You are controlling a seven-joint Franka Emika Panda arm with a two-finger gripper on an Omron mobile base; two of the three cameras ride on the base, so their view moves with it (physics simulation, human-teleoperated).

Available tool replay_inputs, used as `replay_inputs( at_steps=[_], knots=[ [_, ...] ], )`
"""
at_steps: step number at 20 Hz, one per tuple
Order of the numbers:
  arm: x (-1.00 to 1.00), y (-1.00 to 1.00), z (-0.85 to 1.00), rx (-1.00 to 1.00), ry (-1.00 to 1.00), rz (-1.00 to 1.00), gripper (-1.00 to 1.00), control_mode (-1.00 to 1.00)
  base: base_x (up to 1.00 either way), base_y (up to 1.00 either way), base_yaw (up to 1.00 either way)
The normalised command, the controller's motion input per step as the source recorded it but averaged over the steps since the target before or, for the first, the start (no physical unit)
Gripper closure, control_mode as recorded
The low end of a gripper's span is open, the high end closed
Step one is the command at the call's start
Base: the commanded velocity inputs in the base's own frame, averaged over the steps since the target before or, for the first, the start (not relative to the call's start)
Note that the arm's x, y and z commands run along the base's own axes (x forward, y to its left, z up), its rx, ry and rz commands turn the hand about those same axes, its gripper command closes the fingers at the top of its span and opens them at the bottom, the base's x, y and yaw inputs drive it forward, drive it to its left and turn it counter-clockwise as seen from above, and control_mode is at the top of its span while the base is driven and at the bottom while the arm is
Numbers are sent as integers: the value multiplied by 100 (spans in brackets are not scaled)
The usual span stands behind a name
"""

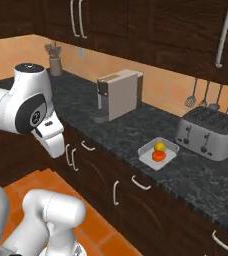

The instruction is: Take the meat container that has the fish and place it on the second highest rack of the freezer. Then take the vegetable container that has the lemon and squash and place it on the highest rack of the freezer.

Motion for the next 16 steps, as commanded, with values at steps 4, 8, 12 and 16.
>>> replay_inputs(
  at_steps=[4,8,12,16],
  knots=[
    [0,0,0,0,0,0,-100,100,62,0,-63],
    [0,0,0,0,0,0,-100,100,55,0,-64],
    [0,0,0,0,0,0,-100,100,29,7,-63],
    [0,0,0,0,0,0,-100,100,28,35,-59]
  ],
)
